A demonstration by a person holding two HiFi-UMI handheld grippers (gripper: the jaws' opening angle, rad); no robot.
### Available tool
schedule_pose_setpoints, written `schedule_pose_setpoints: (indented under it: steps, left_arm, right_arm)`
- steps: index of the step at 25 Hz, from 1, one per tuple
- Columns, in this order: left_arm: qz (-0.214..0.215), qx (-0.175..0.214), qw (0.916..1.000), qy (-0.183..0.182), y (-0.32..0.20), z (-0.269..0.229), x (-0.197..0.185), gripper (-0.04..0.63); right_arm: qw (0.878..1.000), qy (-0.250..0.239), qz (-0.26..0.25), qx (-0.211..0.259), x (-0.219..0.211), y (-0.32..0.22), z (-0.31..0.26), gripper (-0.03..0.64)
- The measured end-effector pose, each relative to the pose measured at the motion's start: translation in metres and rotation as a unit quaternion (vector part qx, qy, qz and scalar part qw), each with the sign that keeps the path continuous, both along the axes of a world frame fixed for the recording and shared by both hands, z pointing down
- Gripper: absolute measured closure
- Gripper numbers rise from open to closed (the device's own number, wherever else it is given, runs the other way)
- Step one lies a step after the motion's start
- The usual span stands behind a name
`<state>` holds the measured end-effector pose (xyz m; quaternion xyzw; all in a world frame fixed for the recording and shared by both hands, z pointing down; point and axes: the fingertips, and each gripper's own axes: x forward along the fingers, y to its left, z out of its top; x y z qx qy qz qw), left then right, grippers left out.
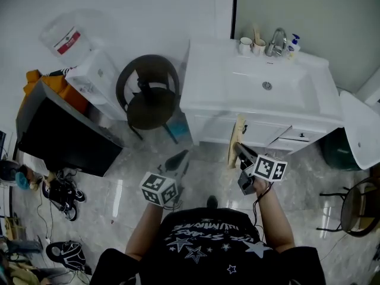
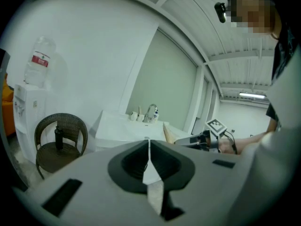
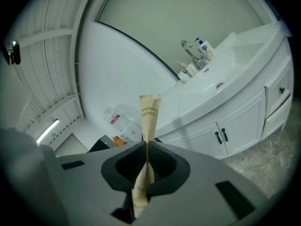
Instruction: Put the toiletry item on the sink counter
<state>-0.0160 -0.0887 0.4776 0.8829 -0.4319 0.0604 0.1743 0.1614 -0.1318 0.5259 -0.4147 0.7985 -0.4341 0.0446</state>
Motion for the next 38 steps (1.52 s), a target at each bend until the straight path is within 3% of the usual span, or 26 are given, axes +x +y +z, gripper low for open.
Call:
schedule_pose_setpoints:
  steps: [15,22,38]
  left_arm:
    - [-0.003,-0.013,0.9998,-0.017,-0.049,0.016,-0.001,0.572]
    - [0.013,-0.027,0.9995,-0.003,-0.119,0.028,0.002,0.572]
    - [0.03,-0.038,0.9985,-0.026,-0.26,0.036,-0.024,0.572]
  right_arm:
    - [1.0,-0.016,-0.004,-0.019,-0.008,-0.056,0.01,0.588]
    - [1.0,0.004,0.012,-0.025,-0.003,-0.115,0.015,0.588]
    - [0.998,0.026,0.021,-0.057,-0.034,-0.254,0.018,0.588]
